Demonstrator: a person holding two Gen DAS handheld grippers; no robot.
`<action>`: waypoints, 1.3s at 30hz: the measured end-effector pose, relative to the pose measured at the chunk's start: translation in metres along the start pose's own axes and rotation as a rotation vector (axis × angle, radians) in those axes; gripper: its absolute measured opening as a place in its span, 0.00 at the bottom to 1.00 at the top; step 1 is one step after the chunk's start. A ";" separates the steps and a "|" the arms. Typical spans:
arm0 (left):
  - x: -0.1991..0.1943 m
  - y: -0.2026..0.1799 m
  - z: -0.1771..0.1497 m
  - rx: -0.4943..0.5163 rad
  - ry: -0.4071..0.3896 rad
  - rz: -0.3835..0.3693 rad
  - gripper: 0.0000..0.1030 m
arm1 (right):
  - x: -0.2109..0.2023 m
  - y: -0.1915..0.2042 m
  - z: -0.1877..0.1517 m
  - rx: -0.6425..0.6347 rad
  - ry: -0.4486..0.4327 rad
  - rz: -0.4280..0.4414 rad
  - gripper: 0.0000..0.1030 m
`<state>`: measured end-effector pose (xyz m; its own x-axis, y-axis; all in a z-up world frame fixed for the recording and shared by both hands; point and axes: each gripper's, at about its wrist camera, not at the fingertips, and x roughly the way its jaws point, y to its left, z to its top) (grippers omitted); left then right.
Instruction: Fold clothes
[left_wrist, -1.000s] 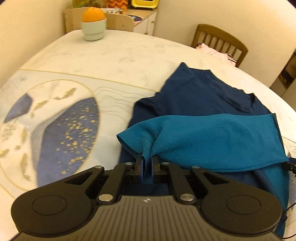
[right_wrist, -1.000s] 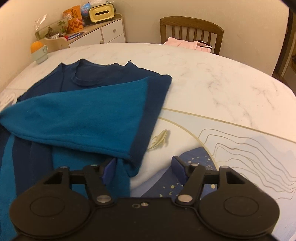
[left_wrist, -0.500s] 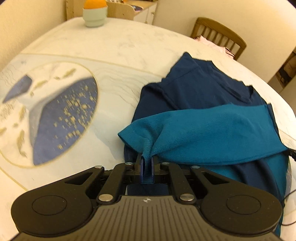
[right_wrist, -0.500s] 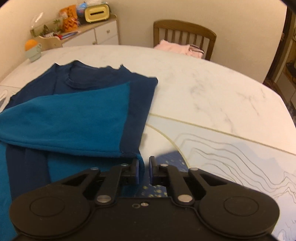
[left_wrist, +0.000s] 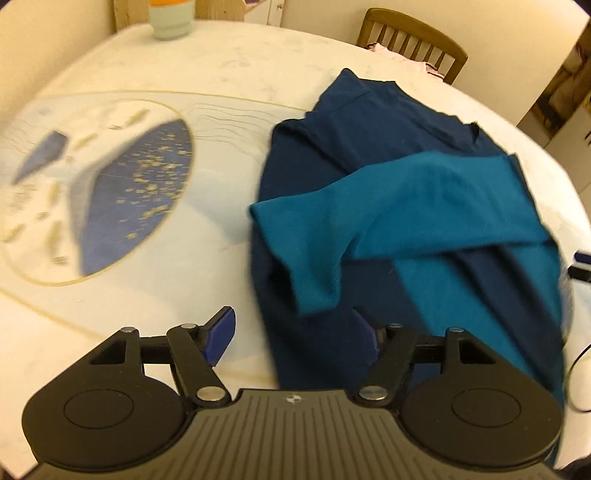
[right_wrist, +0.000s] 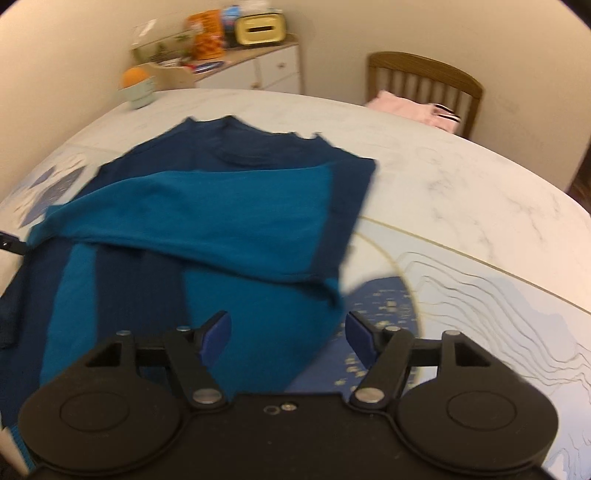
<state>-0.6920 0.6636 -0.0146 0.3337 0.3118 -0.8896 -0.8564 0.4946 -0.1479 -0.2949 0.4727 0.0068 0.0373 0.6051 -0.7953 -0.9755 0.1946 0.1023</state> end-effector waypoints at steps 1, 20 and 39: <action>-0.005 0.000 -0.005 0.008 -0.002 -0.012 0.65 | 0.000 0.008 0.001 -0.010 0.001 0.021 1.00; -0.010 -0.062 -0.096 0.569 0.006 -0.131 0.33 | 0.022 0.175 -0.002 -0.129 0.117 0.149 1.00; -0.055 0.115 -0.114 -0.067 -0.061 -0.152 0.00 | 0.044 0.224 -0.030 -0.156 0.277 -0.025 1.00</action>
